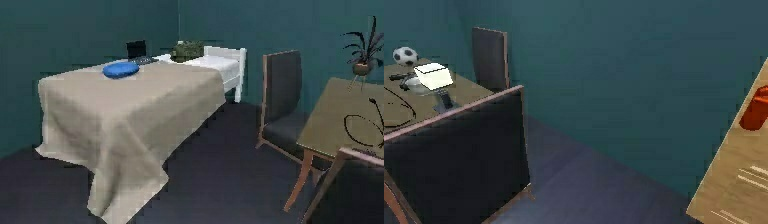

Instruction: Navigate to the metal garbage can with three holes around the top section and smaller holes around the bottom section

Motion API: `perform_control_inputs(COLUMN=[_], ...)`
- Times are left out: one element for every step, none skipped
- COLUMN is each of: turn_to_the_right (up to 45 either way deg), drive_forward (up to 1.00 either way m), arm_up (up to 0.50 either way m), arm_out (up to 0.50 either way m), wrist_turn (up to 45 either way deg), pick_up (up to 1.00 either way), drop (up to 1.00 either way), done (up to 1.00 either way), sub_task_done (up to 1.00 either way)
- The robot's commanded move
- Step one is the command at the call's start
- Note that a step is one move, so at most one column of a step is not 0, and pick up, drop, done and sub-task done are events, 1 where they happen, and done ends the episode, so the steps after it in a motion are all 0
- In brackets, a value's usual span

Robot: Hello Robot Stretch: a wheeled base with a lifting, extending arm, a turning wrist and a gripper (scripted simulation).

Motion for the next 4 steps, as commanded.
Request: perform_control_inputs(turn_to_the_right=[0.0, -45.0, -6.0, 0.0], drive_forward=[0.10, 0.00, 0.00, 0.65], arm_up=[0.00, 0.00, 0.00, 0.00], arm_out=[0.00, 0.00, 0.00, 0.00], wrist_turn=[0.0, 0.0, 0.0, 0.0], pick_up=[0.00, 0.00, 0.00, 0.00], drop=[0.00, 0.00, 0.00, 0.00], done=[0.00, 0.00, 0.00, 0.00], sub_task_done=[0.00, 0.00, 0.00, 0.00])
